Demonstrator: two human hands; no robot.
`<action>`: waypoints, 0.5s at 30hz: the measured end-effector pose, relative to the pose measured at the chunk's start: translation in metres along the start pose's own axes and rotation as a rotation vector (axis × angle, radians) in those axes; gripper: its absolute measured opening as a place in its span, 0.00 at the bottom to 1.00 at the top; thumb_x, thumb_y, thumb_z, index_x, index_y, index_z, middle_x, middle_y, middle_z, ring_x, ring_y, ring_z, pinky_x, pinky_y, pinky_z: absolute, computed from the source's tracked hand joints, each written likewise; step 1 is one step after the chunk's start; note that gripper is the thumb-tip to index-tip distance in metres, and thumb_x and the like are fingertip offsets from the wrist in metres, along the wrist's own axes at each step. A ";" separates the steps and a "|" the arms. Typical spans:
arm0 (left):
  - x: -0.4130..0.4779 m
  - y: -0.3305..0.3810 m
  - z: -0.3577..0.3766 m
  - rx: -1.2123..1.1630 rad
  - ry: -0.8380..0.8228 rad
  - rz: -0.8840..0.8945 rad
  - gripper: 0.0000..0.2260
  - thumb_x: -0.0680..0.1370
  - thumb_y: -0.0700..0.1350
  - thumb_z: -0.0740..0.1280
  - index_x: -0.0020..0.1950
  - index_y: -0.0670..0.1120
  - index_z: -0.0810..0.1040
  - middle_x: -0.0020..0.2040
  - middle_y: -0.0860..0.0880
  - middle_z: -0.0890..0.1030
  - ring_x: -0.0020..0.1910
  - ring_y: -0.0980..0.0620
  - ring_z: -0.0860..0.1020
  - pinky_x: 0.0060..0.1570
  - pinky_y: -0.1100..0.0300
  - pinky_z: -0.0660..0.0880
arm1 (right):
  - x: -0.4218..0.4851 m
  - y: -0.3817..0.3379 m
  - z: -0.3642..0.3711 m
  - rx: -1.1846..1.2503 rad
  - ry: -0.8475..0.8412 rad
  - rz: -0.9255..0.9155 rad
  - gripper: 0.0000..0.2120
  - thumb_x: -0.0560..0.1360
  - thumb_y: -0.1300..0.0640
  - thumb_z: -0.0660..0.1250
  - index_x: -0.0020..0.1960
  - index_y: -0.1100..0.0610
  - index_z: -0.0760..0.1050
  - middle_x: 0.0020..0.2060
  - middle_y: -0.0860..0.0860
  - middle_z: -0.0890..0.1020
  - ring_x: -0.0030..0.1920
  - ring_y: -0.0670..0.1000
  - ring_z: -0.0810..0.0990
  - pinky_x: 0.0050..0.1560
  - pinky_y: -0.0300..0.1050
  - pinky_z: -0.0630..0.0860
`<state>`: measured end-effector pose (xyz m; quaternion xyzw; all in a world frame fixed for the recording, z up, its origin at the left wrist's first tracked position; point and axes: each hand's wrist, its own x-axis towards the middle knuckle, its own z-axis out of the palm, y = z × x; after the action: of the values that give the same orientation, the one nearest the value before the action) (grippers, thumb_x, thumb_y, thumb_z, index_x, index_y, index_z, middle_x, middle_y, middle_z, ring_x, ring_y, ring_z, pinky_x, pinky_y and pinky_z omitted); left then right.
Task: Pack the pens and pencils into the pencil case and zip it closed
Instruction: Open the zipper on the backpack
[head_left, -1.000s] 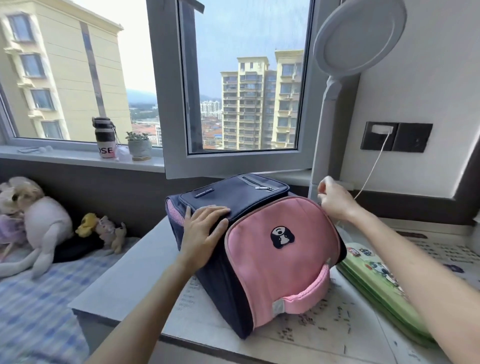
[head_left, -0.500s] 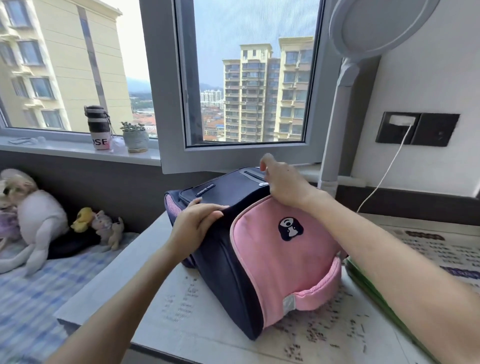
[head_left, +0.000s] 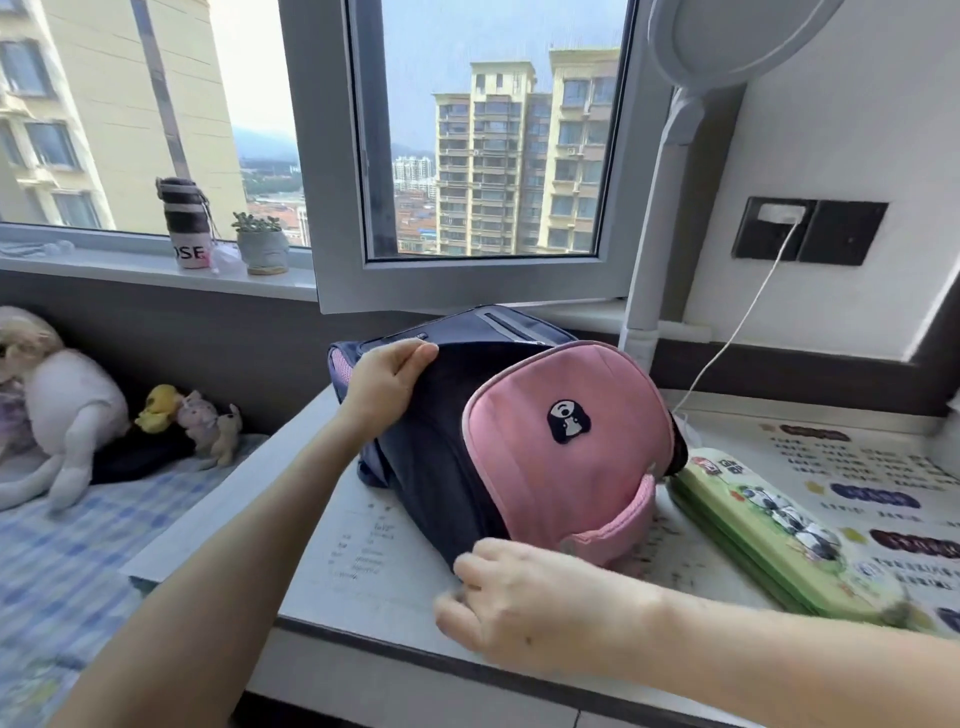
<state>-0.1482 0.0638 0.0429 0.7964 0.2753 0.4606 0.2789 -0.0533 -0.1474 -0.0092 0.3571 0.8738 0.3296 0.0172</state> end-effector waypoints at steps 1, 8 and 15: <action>0.000 0.004 0.000 -0.001 0.007 -0.019 0.14 0.79 0.46 0.60 0.33 0.46 0.70 0.31 0.53 0.70 0.31 0.61 0.68 0.40 0.61 0.65 | -0.013 -0.010 0.007 0.013 -0.062 0.013 0.07 0.65 0.65 0.62 0.34 0.54 0.68 0.22 0.46 0.66 0.27 0.50 0.65 0.31 0.40 0.63; -0.005 0.020 0.006 -0.007 0.039 -0.086 0.14 0.79 0.48 0.61 0.44 0.39 0.79 0.39 0.48 0.78 0.41 0.54 0.73 0.49 0.55 0.70 | -0.040 -0.052 0.044 -0.086 -0.134 0.246 0.14 0.63 0.61 0.68 0.49 0.59 0.75 0.24 0.47 0.73 0.29 0.49 0.69 0.33 0.41 0.66; -0.027 0.038 0.007 0.169 -0.093 0.064 0.11 0.74 0.49 0.67 0.56 0.52 0.79 0.53 0.54 0.82 0.54 0.56 0.78 0.61 0.58 0.71 | -0.048 0.005 -0.050 -0.064 0.342 0.791 0.19 0.72 0.46 0.64 0.60 0.53 0.75 0.56 0.51 0.81 0.55 0.55 0.77 0.56 0.52 0.69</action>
<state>-0.1465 0.0176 0.0507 0.8460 0.2743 0.4070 0.2083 -0.0279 -0.2031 0.0233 0.6041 0.6491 0.3923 -0.2447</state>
